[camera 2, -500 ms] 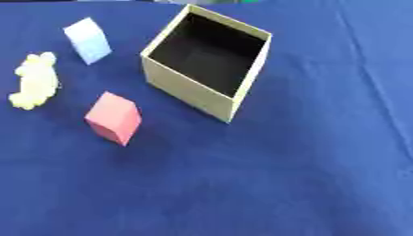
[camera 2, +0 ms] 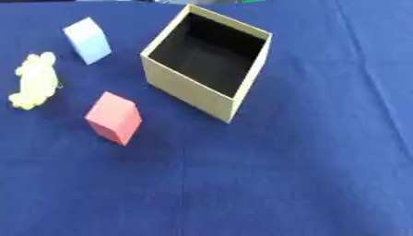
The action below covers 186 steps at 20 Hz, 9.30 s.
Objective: Pick up objects on the table and place them in the box.
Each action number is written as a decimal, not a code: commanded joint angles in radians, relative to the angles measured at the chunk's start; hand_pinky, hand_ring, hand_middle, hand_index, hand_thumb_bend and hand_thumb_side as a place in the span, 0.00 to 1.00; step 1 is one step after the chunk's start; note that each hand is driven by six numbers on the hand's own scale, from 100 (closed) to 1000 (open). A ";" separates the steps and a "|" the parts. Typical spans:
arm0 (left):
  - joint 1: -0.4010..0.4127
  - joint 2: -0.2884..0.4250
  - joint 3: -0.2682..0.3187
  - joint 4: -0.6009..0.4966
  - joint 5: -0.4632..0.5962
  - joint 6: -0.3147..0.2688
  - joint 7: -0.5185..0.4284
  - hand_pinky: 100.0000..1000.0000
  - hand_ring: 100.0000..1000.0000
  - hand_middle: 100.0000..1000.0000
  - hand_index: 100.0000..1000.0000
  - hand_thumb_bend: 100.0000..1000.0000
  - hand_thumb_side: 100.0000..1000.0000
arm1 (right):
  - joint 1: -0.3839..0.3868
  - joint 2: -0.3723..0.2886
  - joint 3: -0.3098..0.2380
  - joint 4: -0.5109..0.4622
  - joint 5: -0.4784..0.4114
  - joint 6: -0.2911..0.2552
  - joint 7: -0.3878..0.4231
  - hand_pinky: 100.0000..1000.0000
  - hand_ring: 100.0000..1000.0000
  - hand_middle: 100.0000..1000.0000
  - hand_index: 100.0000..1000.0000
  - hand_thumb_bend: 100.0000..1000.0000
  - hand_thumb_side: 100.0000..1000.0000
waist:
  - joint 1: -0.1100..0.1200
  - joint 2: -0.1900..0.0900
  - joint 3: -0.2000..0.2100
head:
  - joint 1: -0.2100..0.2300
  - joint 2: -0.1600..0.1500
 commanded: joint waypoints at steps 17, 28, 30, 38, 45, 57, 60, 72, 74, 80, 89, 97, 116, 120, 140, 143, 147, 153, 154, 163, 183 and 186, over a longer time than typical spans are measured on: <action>-0.217 0.279 -0.226 -0.016 -0.078 0.142 -0.500 0.79 0.68 0.73 0.88 0.31 0.94 | -0.011 -0.031 0.007 -0.016 -0.014 0.001 0.015 0.82 0.71 0.64 0.76 0.00 0.82 | 0.012 -0.030 -0.007 | -0.005 -0.001; -0.364 0.292 -0.326 -0.016 -0.041 0.197 -0.799 0.83 0.73 0.76 0.91 0.52 0.73 | -0.006 -0.033 0.012 -0.016 -0.016 0.005 0.023 0.82 0.71 0.64 0.76 0.00 0.82 | 0.020 -0.035 -0.011 | -0.003 -0.003; -0.376 0.290 -0.330 -0.016 -0.053 0.207 -0.840 0.84 0.74 0.77 0.91 0.60 0.70 | -0.006 -0.033 0.012 -0.016 -0.016 0.005 0.023 0.82 0.71 0.64 0.76 0.00 0.82 | 0.020 -0.035 -0.011 | -0.004 -0.004; -0.410 0.290 -0.355 -0.016 -0.124 0.223 -1.014 0.89 0.80 0.82 0.94 0.82 0.59 | -0.005 -0.034 0.014 -0.016 -0.017 0.006 0.026 0.82 0.71 0.64 0.76 0.00 0.82 | 0.023 -0.033 -0.012 | -0.007 -0.008; -0.413 0.291 -0.366 -0.016 -0.184 0.242 -1.111 0.93 0.86 0.84 0.95 0.75 0.53 | -0.003 -0.034 0.015 -0.016 -0.018 0.006 0.026 0.82 0.71 0.64 0.76 0.00 0.82 | 0.024 -0.031 -0.012 | -0.008 -0.010; -0.436 0.269 -0.405 -0.016 -0.260 0.314 -1.156 0.92 0.89 0.89 0.96 0.57 0.43 | -0.001 -0.034 0.015 -0.016 -0.017 0.008 0.029 0.82 0.71 0.63 0.76 0.00 0.83 | 0.029 -0.024 -0.012 | -0.010 -0.016; -0.440 0.265 -0.412 -0.013 -0.273 0.320 -1.159 0.92 0.90 0.90 0.96 0.56 0.42 | -0.001 -0.034 0.015 -0.016 -0.017 0.009 0.029 0.82 0.71 0.63 0.76 0.00 0.82 | 0.032 -0.021 -0.012 | -0.010 -0.020; -0.466 0.245 -0.456 0.087 -0.369 0.258 -1.176 0.92 0.91 0.91 0.95 0.54 0.36 | -0.003 -0.031 0.018 -0.016 -0.023 0.011 0.033 0.82 0.71 0.63 0.75 0.00 0.84 | 0.038 -0.008 -0.021 | -0.004 -0.034; -0.471 0.241 -0.461 0.106 -0.386 0.246 -1.175 0.92 0.92 0.91 0.95 0.52 0.35 | -0.003 -0.031 0.018 -0.016 -0.024 0.011 0.035 0.82 0.71 0.63 0.75 0.00 0.84 | 0.038 -0.006 -0.023 | -0.003 -0.035; -0.492 0.234 -0.470 0.163 -0.384 0.216 -1.197 0.93 0.92 0.91 0.95 0.50 0.35 | -0.003 -0.031 0.019 -0.016 -0.026 0.011 0.036 0.82 0.71 0.63 0.75 0.00 0.84 | 0.037 -0.002 -0.028 | 0.000 -0.030; -0.523 0.200 -0.476 0.238 -0.386 0.203 -1.205 0.93 0.92 0.90 0.94 0.47 0.34 | -0.003 -0.026 0.020 -0.016 -0.028 0.012 0.038 0.82 0.71 0.63 0.75 0.00 0.85 | 0.037 0.007 -0.035 | 0.003 -0.037; -0.527 0.186 -0.483 0.269 -0.383 0.192 -1.216 0.91 0.89 0.85 0.91 0.40 0.30 | -0.002 -0.024 0.019 -0.016 -0.029 0.014 0.037 0.83 0.71 0.63 0.75 0.00 0.85 | 0.040 0.013 -0.038 | 0.002 -0.041; -0.527 0.186 -0.499 0.264 -0.383 0.204 -1.167 0.82 0.73 0.57 0.72 0.25 0.22 | 0.003 -0.021 0.018 -0.016 -0.031 0.014 0.035 0.83 0.71 0.63 0.75 0.00 0.85 | 0.038 0.014 -0.039 | -0.002 -0.041; -0.526 0.188 -0.487 0.247 -0.396 0.213 -1.138 0.80 0.70 0.52 0.68 0.18 0.19 | 0.005 -0.021 0.016 -0.016 -0.031 0.014 0.034 0.83 0.71 0.63 0.75 0.00 0.85 | 0.036 0.011 -0.037 | -0.005 -0.039; -0.613 0.178 -0.351 0.212 -0.294 0.310 -1.018 0.65 0.47 0.38 0.53 0.00 0.16 | 0.006 -0.025 0.014 -0.016 -0.032 0.008 0.029 0.83 0.71 0.63 0.75 0.00 0.83 | 0.032 -0.017 -0.033 | -0.016 -0.017; -0.644 0.164 -0.341 0.243 -0.267 0.317 -1.008 0.64 0.46 0.37 0.51 0.00 0.17 | 0.003 -0.025 0.015 -0.016 -0.033 0.007 0.029 0.83 0.71 0.63 0.75 0.00 0.83 | 0.032 -0.019 -0.036 | -0.015 -0.013; -0.697 0.137 -0.328 0.299 -0.257 0.320 -0.997 0.63 0.45 0.36 0.51 0.00 0.18 | -0.001 -0.025 0.016 -0.016 -0.035 0.005 0.029 0.83 0.71 0.63 0.75 0.00 0.82 | 0.033 -0.023 -0.041 | -0.013 -0.012; -0.797 0.060 -0.311 0.412 -0.287 0.304 -0.940 0.63 0.45 0.36 0.51 0.00 0.20 | -0.014 -0.022 0.020 -0.016 -0.039 0.002 0.031 0.83 0.71 0.63 0.75 0.00 0.82 | 0.038 -0.020 -0.058 | 0.000 -0.025; -0.814 0.041 -0.309 0.435 -0.286 0.296 -0.922 0.63 0.45 0.37 0.52 0.00 0.21 | -0.017 -0.021 0.021 -0.016 -0.040 0.001 0.032 0.83 0.71 0.63 0.75 0.00 0.82 | 0.038 -0.018 -0.061 | 0.003 -0.028; -0.883 -0.086 -0.309 0.620 -0.294 0.222 -0.752 0.63 0.44 0.37 0.51 0.00 0.25 | -0.048 -0.011 0.027 -0.016 -0.049 -0.004 0.037 0.83 0.71 0.63 0.75 0.00 0.82 | 0.042 0.002 -0.094 | 0.047 -0.043; -0.894 -0.184 -0.285 0.859 -0.303 0.018 -0.702 0.73 0.60 0.54 0.68 0.44 0.41 | -0.110 0.003 0.043 -0.016 -0.082 -0.004 0.065 0.83 0.71 0.63 0.75 0.00 0.83 | 0.086 0.045 -0.178 | 0.105 -0.071; -0.890 -0.181 -0.287 0.859 -0.334 -0.003 -0.731 0.77 0.67 0.62 0.74 0.55 0.42 | -0.111 0.001 0.043 -0.016 -0.084 -0.003 0.066 0.83 0.71 0.63 0.75 0.00 0.83 | 0.087 0.046 -0.175 | 0.100 -0.067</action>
